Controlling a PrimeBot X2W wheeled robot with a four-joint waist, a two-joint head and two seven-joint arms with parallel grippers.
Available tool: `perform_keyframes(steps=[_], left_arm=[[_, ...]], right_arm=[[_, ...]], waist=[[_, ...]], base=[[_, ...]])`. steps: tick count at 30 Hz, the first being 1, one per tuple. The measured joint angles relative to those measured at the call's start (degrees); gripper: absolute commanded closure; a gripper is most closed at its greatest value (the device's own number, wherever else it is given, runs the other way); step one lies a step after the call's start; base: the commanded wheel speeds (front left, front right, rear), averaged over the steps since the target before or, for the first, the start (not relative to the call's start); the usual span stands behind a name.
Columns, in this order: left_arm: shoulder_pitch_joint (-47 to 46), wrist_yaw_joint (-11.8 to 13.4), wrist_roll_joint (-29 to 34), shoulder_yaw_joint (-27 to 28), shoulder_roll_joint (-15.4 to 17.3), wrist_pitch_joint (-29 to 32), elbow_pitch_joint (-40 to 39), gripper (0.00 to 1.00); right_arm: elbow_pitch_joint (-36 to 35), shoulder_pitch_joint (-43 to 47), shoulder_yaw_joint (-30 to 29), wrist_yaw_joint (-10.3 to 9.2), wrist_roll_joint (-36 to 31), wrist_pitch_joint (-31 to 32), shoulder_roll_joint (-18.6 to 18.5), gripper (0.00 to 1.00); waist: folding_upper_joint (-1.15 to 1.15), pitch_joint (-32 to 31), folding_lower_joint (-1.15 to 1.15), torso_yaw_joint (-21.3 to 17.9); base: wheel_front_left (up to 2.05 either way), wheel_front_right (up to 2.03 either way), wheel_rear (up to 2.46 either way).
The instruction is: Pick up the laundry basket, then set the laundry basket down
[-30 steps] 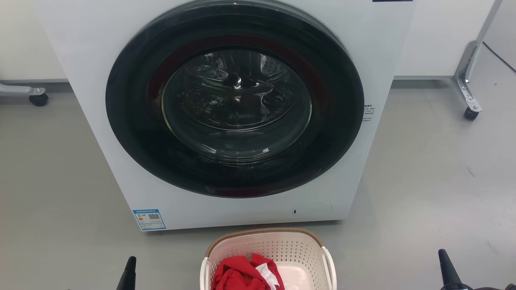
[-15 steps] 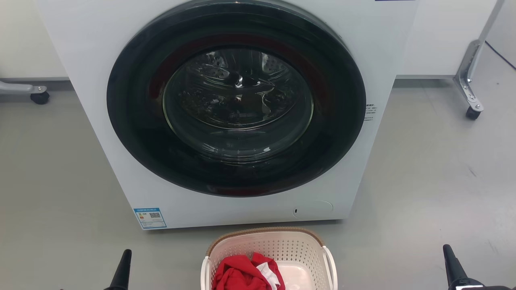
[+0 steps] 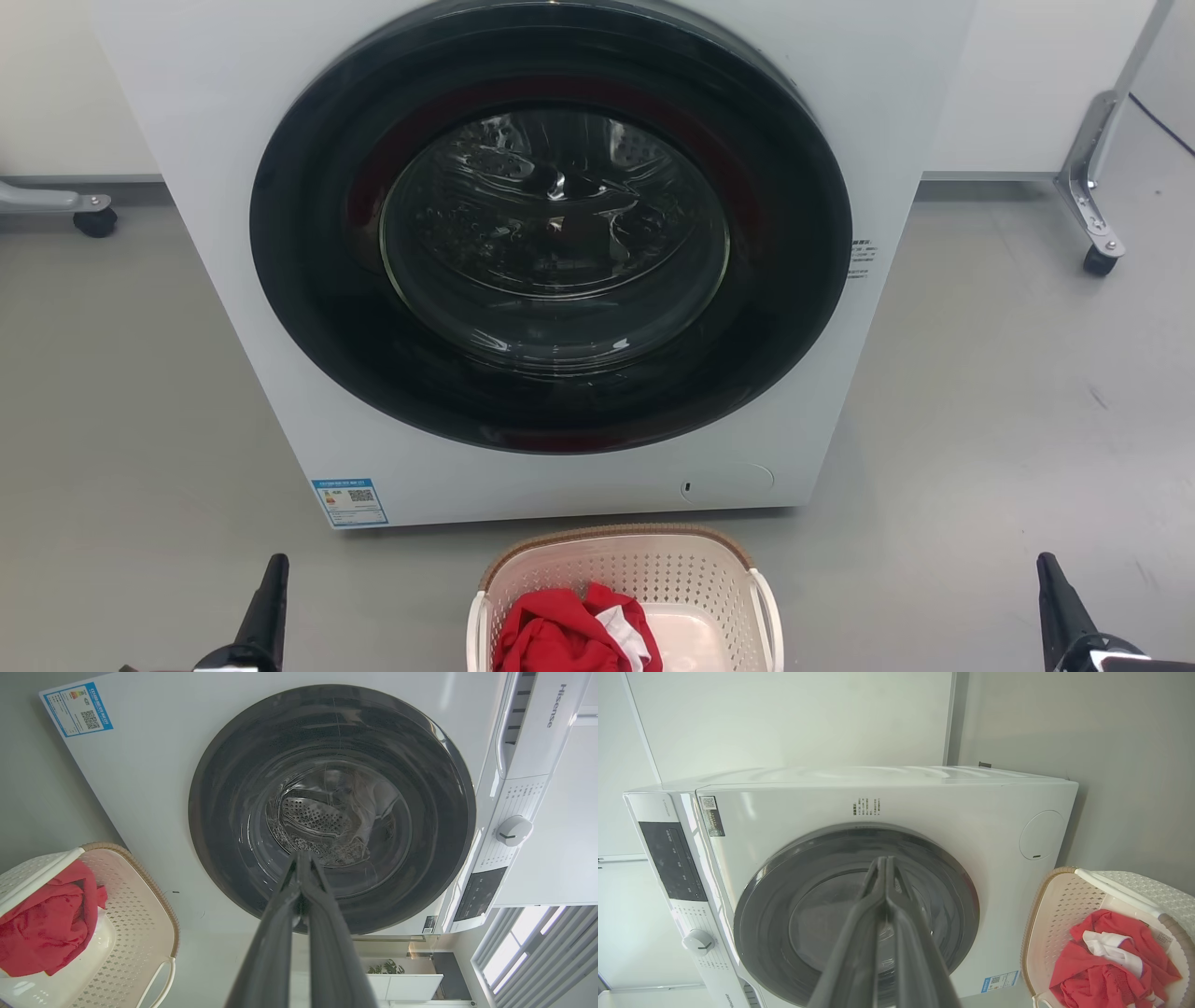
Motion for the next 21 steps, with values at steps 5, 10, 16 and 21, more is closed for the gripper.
perform_keyframes(steps=[5,10,16,21], left_arm=[[-0.35,-0.42,-1.56,0.25,-0.14,0.3,0.05,1.0],[-0.35,-0.42,-1.56,0.25,-0.16,0.3,0.08,1.0],[-0.35,-0.42,-1.57,0.25,-0.18,0.3,0.09,1.0],[-0.35,-0.42,-1.57,0.25,-0.18,0.3,0.09,1.0]], right_arm=[[0.07,-0.69,-0.37,0.18,1.08,0.41,0.15,1.0],[0.08,-0.68,-0.38,0.21,1.08,0.41,0.18,1.0],[0.08,-0.68,-0.38,0.21,1.08,0.41,0.19,1.0],[0.08,-0.68,-0.38,0.21,1.08,0.41,0.19,1.0]], waist=[[0.0,0.02,0.0,0.02],[0.0,0.02,0.0,0.02],[0.0,0.02,0.0,0.02],[0.0,0.02,0.0,0.02]], base=[[0.0,0.0,0.0],[0.0,0.0,0.0],[0.0,0.0,0.0],[0.0,0.0,0.0]])
